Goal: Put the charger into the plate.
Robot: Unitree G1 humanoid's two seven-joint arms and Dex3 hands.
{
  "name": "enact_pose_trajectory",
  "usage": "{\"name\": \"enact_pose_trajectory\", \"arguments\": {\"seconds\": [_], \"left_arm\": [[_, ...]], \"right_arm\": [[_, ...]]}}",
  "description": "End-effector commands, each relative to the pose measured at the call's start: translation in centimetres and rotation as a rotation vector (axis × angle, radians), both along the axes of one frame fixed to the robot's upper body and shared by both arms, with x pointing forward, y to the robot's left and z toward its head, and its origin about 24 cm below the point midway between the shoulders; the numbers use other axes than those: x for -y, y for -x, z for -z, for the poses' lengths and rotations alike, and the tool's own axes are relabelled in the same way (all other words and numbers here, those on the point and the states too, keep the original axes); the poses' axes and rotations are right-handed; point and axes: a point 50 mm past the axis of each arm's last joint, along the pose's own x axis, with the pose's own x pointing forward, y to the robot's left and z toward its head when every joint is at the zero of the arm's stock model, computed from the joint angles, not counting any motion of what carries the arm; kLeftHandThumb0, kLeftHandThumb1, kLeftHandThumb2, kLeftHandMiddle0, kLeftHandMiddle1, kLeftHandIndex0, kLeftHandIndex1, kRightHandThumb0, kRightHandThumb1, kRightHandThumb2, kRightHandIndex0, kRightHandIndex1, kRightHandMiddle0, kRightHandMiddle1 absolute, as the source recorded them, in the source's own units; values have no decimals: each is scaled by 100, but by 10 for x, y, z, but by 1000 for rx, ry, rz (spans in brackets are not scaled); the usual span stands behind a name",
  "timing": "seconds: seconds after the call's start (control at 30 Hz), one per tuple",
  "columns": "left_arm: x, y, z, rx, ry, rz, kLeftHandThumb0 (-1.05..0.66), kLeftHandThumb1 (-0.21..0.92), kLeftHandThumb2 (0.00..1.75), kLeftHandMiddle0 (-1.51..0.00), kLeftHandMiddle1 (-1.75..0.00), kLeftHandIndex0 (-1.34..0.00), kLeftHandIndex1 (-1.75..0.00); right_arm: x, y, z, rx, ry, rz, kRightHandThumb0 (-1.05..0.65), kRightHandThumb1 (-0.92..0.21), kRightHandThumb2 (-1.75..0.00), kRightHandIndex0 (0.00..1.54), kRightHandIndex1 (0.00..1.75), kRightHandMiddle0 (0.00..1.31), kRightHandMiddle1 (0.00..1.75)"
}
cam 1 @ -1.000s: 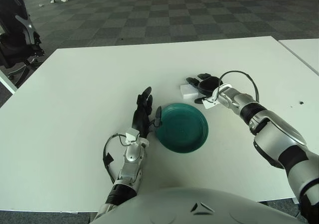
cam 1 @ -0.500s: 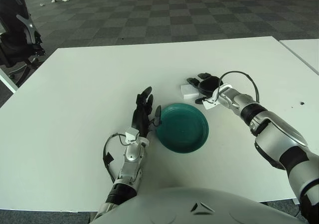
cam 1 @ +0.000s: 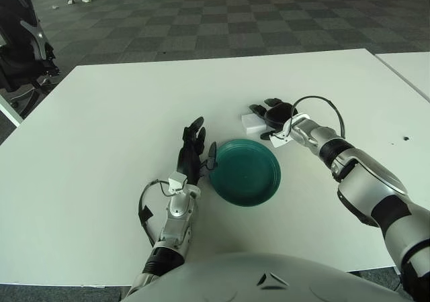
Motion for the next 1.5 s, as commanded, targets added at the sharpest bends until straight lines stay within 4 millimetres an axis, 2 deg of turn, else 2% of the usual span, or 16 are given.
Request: {"name": "enact_pose_trajectory", "arguments": {"seconds": [0.0,0.17,0.5,0.7,0.97,1.47], "left_arm": [[39,28,32,-219,206,-51,-74,92,75,-25,0,0,-63],[41,28,31,-218,209,-47,-73,92,74,-25,0,0,-62],[45,29,30,-216,187,-36,-73,92,74,-27,-1,0,-61],[50,30,32,-224,163,-13,-75,92,76,-23,0,0,-54],[55,31,32,-231,171,-8,-77,92,77,-19,0,0,-50],[54,31,32,-230,178,-73,-78,92,78,-19,-1,0,-58]], "right_arm": [[-8,14,22,-89,86,-49,-92,-92,-87,9,0,0,13],[-29,6,11,-99,123,-77,-92,-92,-83,7,0,0,9],[-38,-1,-2,-131,186,-110,-92,-92,-78,12,2,0,11],[-45,-3,-10,-163,268,-164,-92,-92,-76,20,4,0,13],[-59,-2,-16,-187,337,-225,-92,-92,-74,35,7,0,24],[-64,0,-16,-196,353,-249,-87,-92,-74,29,2,0,25]]}}
